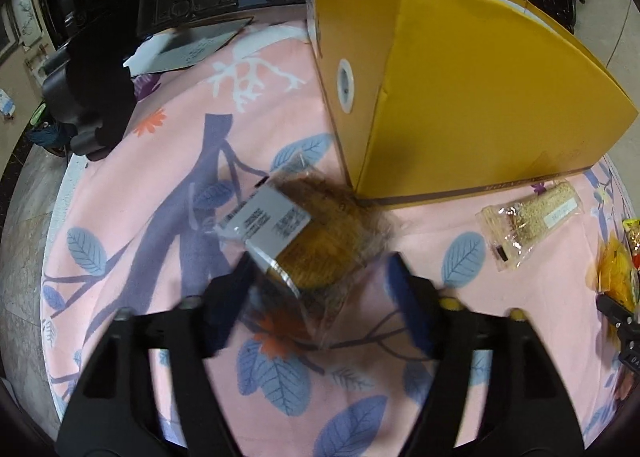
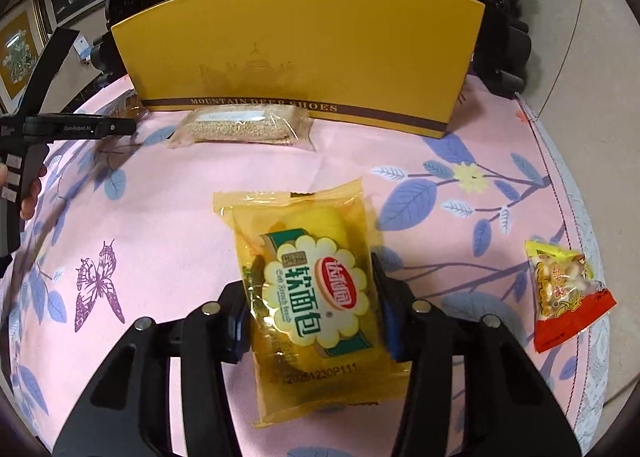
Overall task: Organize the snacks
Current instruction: 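Grasp the round bread pack with the left tool while the right tool grasps the yellow soft-bread pack, then carry both packs into the yellow box and open both tools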
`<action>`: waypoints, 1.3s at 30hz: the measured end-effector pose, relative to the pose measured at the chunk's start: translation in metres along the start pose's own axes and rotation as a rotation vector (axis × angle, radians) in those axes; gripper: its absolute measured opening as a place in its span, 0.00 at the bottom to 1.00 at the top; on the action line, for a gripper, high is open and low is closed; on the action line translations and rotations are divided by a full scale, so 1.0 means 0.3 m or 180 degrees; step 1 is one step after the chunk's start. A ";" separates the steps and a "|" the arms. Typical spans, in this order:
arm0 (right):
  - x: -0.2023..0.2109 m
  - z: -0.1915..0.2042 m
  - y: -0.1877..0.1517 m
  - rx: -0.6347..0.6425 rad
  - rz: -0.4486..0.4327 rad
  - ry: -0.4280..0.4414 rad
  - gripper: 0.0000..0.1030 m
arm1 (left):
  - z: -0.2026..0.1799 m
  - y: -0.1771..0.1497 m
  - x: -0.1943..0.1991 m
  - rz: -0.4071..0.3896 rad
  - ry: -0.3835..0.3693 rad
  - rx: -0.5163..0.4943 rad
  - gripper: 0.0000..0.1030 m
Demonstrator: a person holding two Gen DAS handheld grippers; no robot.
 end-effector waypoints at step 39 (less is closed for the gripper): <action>0.105 0.008 0.056 -0.0268 -0.0256 0.0183 0.38 | -0.369 -0.134 0.340 -0.0557 -0.0133 0.0032 0.55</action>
Point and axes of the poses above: each gripper's, at about its wrist camera, not at the fingertips, and x roughly against the way its jaws point, z to its left, y to its top, the point moved 6 cm from there along -x, roughly the way its jaws point, and after that the axes turned 6 degrees about -z, right-handed, at the moved point
